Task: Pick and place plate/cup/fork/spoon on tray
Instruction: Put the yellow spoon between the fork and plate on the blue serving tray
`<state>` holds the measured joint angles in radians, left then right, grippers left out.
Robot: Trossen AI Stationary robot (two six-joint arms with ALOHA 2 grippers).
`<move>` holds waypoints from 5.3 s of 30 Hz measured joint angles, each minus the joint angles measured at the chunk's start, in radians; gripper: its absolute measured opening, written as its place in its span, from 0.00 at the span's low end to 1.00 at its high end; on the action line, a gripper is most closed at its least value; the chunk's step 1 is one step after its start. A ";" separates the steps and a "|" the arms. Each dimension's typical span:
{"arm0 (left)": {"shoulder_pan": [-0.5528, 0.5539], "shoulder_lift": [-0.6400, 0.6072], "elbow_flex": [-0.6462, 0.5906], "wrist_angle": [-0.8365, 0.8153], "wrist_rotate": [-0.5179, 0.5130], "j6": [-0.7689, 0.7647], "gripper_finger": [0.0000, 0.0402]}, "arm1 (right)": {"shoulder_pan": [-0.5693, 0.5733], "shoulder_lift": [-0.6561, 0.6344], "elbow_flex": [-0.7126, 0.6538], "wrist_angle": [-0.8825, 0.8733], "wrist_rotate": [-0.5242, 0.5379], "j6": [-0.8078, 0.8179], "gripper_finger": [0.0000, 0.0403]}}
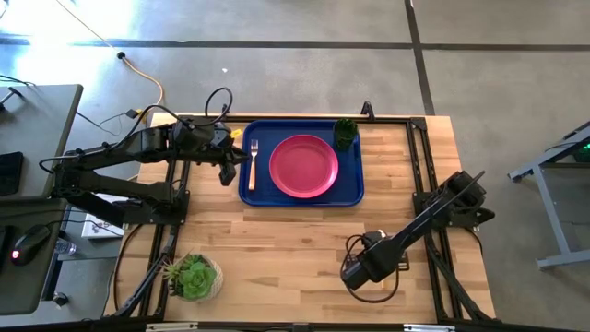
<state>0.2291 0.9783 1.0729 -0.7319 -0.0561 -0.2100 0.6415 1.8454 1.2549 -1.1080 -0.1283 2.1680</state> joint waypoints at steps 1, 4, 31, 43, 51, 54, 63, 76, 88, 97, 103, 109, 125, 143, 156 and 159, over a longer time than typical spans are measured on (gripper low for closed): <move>0.000 0.000 0.000 0.000 0.000 0.009 0.15 | 0.000 0.000 0.000 -0.003 0.000 0.006 0.12; 0.000 0.000 0.000 0.000 0.000 0.014 0.15 | 0.002 0.004 0.000 -0.025 0.001 0.017 0.21; 0.000 0.000 0.000 -0.001 0.000 0.002 0.15 | 0.065 0.069 -0.089 0.052 -0.043 0.059 0.33; 0.000 0.000 0.000 0.000 0.000 0.000 0.15 | 0.064 0.064 -0.150 0.157 -0.052 0.060 0.18; 0.000 0.000 0.000 0.000 0.000 0.002 0.15 | 0.064 0.061 -0.152 0.163 -0.056 0.061 0.09; 0.000 0.000 0.000 0.000 0.000 0.001 0.15 | 0.065 0.044 -0.158 0.166 -0.038 0.061 0.08; 0.000 0.000 0.000 0.000 0.000 0.002 0.15 | 0.069 -0.020 -0.163 0.225 0.086 0.056 0.08; 0.000 0.000 0.000 0.001 0.000 0.003 0.15 | 0.065 -0.031 -0.161 0.511 0.491 -0.040 0.06; 0.000 0.000 0.000 0.000 0.000 0.004 0.15 | -0.009 -0.032 -0.160 0.617 0.482 -0.062 0.03; 0.000 0.000 0.000 -0.001 0.000 0.005 0.15 | -0.094 -0.026 -0.158 0.645 0.377 -0.082 0.03; 0.000 0.000 0.000 -0.001 0.000 0.004 0.15 | -0.131 -0.011 -0.157 0.643 0.296 -0.091 0.03; 0.000 0.000 0.000 -0.002 0.000 0.004 0.15 | -0.157 -0.011 -0.156 0.639 0.264 -0.106 0.03; 0.000 0.000 0.000 -0.003 0.000 0.005 0.15 | -0.201 -0.010 -0.156 0.669 0.183 -0.179 0.05; 0.000 0.000 0.000 -0.003 0.000 0.005 0.15 | -0.204 -0.010 -0.156 0.664 0.210 -0.195 0.17; 0.000 0.000 0.000 -0.004 0.000 0.004 0.15 | -0.205 -0.074 -0.157 0.665 0.276 -0.191 0.17; 0.000 0.000 0.000 -0.004 -0.001 0.004 0.15 | -0.205 -0.116 -0.157 0.666 0.378 -0.213 0.17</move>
<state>0.2295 0.9783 1.0729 -0.7357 -0.0572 -0.2062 0.4362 1.7296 1.0981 -0.4423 0.2500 1.9548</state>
